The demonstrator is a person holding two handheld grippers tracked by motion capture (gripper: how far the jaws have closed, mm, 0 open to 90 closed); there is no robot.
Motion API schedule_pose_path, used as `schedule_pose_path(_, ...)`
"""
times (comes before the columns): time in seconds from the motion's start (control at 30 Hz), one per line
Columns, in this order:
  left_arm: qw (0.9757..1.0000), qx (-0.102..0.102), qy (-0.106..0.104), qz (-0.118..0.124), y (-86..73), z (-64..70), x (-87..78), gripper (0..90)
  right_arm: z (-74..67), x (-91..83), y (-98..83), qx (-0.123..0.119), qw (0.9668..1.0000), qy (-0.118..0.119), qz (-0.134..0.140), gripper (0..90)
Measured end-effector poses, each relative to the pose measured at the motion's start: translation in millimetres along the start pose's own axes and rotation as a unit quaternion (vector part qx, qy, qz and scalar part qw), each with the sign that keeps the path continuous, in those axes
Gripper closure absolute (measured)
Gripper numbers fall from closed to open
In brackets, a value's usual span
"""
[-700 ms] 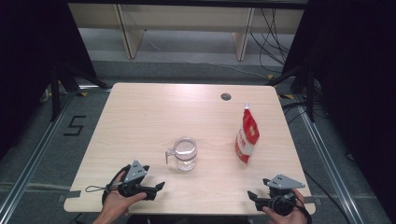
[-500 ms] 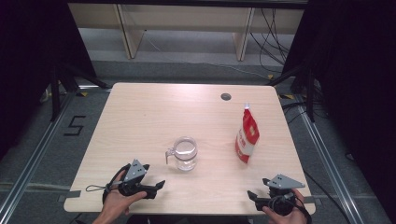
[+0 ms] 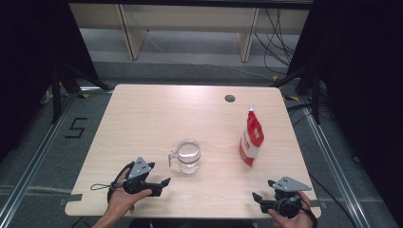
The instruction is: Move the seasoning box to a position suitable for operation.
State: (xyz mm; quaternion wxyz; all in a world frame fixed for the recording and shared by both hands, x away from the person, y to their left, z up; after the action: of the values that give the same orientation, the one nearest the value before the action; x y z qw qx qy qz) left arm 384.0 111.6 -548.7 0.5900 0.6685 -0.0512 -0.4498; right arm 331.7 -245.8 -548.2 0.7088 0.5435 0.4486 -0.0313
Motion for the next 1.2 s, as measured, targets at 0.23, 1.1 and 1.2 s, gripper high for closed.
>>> schedule_pose_path(0.23,1.0,0.008,0.0,-0.003,6.6,5.6,7.4,17.6,-1.1,0.3,1.4,0.0,1.0,0.004,0.005,25.1)
schedule_pose_path(1.1,0.999,0.028,0.026,0.024,35.8,-8.6,34.0,65.3,-2.9,3.0,2.1,-0.014,0.9998,0.01,0.011,25.1)
schedule_pose_path(1.2,0.9989,0.031,0.026,0.025,36.7,-8.9,34.1,73.1,-3.0,3.1,0.4,-0.012,0.9999,0.011,0.003,25.1)
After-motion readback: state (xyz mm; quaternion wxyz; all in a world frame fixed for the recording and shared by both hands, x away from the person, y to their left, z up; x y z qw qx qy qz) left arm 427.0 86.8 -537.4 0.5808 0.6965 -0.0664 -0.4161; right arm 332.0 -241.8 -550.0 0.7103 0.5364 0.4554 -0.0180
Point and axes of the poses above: each handheld gripper's, and its own axes: x roughly forward along the jaws, y roughly out of its top, z roughly to its right, the point moved 9 cm from there along x, roughly forward along the jaws, and after that the axes turned 3 degrees about -x, right-handed, at the moved point
